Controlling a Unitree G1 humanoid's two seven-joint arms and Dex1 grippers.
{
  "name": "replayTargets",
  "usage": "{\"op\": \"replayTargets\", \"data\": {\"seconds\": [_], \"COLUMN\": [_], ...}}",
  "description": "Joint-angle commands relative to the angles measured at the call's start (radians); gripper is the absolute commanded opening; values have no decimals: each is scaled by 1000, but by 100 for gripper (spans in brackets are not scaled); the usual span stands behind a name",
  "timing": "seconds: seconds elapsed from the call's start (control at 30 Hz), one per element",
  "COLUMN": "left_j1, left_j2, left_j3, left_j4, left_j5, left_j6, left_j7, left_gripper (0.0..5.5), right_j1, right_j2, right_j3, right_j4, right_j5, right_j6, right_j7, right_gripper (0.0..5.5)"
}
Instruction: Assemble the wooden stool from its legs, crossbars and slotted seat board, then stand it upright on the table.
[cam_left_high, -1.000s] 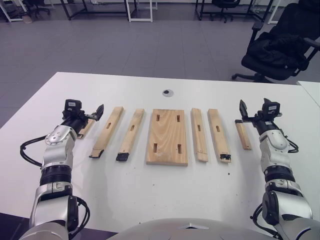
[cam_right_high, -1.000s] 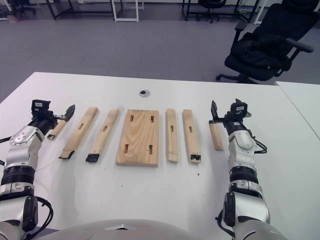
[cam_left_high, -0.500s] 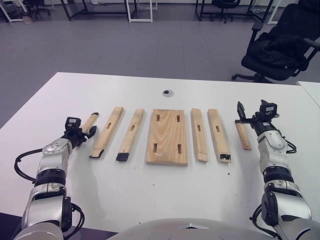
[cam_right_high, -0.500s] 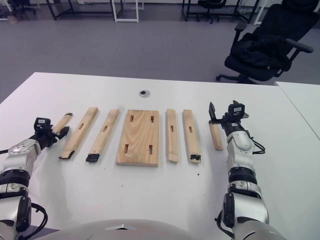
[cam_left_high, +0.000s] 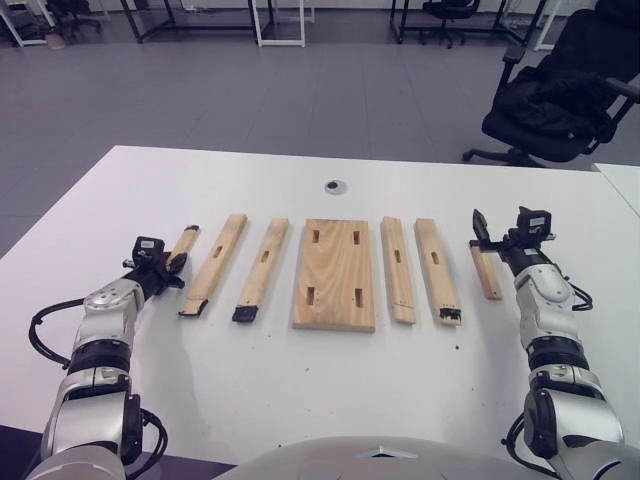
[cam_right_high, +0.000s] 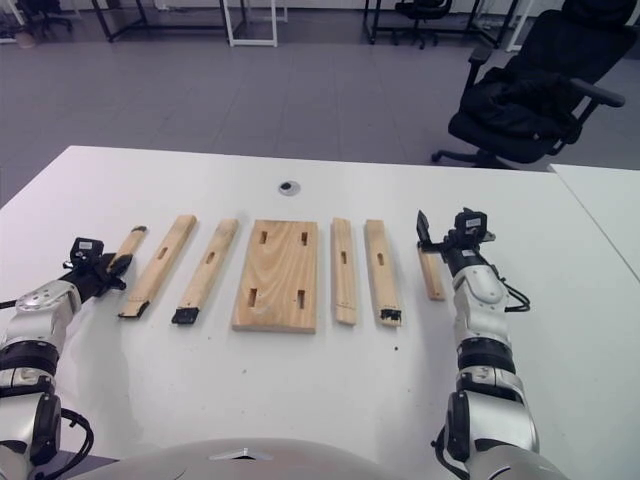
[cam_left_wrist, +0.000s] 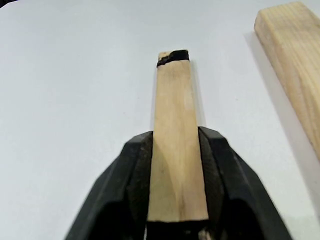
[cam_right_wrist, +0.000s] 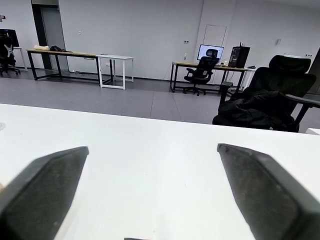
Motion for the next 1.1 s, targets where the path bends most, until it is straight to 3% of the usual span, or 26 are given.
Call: {"op": "replayTargets", "data": {"seconds": [0.03,0.13,0.3,0.47,0.77,1.1], "left_j1": [-27,-84,-188,-255,-210,-203], "left_j2": [-44,-140,-314,-369,-361,-348], "left_j3": [87,51,-174,-258,-283,-325], "left_j4": [-103,-333,-545,-619,-707,-705], "left_j5": [-93,-175,-120,-73,-96,-45], "left_j6": [-110,-113,-91,-124,-110,-137], "left_j7": [0,-51,-85,-98,-170,-190], "left_gripper": [128,128,128,128,128,128], "right_j1": [-13,-30,-179,-219,-256,-236], "right_j2": [36,118,372,441,439,446], "right_j3": [2,-11,56,65,13,29], "right_j4": [-255,-545,-762,-785,-761,-775], "right_j5": [171,454,831,933,1009,1003], "right_j6": [258,516,790,867,879,889], "right_j7": [63,54,-130,-222,-289,-298], "right_gripper": [481,481,481,481,481,302]}}
